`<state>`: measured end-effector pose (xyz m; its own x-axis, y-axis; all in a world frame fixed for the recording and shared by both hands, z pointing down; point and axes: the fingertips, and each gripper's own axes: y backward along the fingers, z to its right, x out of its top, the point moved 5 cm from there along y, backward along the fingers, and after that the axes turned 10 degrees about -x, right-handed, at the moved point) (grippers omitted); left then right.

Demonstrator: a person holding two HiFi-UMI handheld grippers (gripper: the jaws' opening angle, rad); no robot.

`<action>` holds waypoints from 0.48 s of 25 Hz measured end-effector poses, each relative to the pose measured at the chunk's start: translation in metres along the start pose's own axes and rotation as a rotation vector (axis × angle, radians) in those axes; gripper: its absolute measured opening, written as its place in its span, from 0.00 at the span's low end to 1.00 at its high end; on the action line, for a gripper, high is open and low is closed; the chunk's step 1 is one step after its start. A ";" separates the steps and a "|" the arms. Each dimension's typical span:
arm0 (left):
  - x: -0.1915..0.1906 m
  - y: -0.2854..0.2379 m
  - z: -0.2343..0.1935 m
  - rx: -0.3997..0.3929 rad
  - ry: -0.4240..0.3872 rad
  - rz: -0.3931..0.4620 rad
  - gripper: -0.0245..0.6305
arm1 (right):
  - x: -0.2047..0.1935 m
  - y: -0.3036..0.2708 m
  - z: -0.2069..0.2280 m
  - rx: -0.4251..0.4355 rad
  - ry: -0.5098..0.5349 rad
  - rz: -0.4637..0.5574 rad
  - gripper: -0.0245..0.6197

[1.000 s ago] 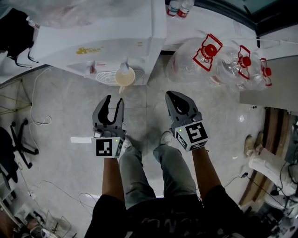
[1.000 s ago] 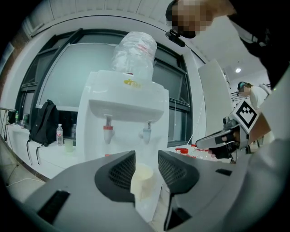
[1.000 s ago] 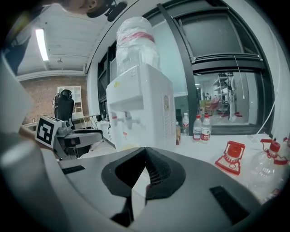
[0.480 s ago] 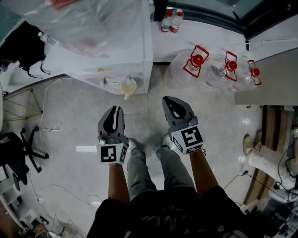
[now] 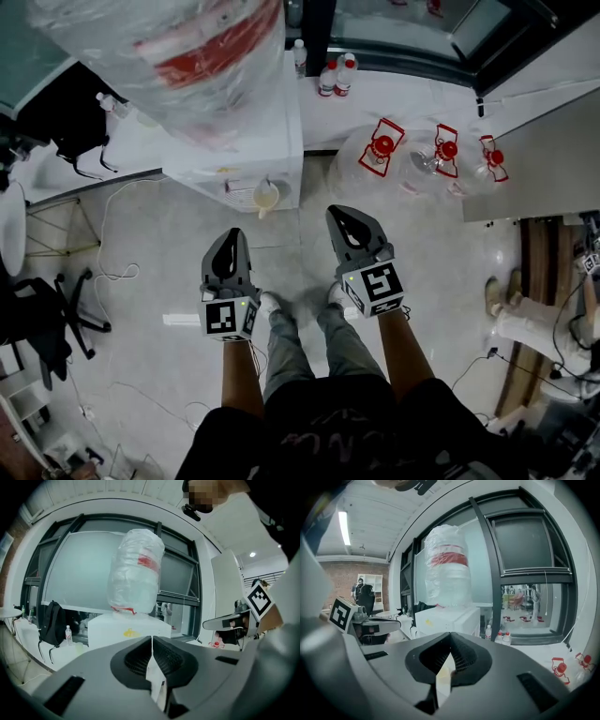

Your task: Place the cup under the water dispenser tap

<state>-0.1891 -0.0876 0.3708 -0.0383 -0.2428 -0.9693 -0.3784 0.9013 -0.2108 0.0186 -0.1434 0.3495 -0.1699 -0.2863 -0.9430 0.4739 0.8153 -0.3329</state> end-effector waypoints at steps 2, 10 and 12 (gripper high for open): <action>0.018 0.002 -0.002 0.011 -0.001 0.055 0.07 | 0.014 0.005 0.001 -0.010 0.003 0.013 0.06; 0.068 0.021 -0.005 0.037 0.011 0.072 0.07 | 0.059 0.026 -0.001 -0.042 0.014 0.063 0.06; 0.075 0.027 -0.007 0.042 -0.003 0.062 0.07 | 0.068 0.032 -0.002 -0.050 0.013 0.073 0.06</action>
<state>-0.2086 -0.0842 0.2930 -0.0577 -0.1849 -0.9811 -0.3365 0.9288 -0.1552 0.0206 -0.1359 0.2743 -0.1479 -0.2183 -0.9646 0.4416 0.8581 -0.2619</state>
